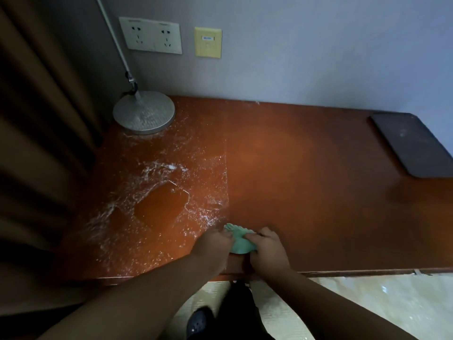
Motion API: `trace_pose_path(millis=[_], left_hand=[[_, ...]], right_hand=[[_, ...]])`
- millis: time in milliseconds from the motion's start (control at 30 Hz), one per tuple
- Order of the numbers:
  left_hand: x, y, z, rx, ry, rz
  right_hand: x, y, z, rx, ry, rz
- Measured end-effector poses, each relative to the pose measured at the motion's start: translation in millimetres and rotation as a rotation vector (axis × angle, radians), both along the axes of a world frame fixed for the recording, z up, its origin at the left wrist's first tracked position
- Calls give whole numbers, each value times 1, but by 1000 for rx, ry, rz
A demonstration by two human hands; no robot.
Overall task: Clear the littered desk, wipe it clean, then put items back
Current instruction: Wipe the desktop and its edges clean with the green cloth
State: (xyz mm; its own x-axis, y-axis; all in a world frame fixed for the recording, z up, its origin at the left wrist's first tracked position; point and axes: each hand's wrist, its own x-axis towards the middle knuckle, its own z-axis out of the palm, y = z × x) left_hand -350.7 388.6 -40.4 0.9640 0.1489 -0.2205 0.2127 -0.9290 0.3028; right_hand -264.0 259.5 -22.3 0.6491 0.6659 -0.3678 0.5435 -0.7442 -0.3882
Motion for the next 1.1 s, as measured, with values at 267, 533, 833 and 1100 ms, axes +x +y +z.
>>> trace_pose_path(millis=[267, 533, 833, 1100], left_hand=[[-77, 15, 11, -75, 80, 139], [-69, 34, 6, 25, 170, 173], [54, 109, 2, 189, 152, 201], [212, 236, -4, 323, 141, 337]], right_hand=[[-61, 20, -6, 75, 29, 143], [-38, 52, -4, 121, 84, 255], [73, 131, -23, 145, -38, 188], [224, 272, -34, 246, -131, 154]])
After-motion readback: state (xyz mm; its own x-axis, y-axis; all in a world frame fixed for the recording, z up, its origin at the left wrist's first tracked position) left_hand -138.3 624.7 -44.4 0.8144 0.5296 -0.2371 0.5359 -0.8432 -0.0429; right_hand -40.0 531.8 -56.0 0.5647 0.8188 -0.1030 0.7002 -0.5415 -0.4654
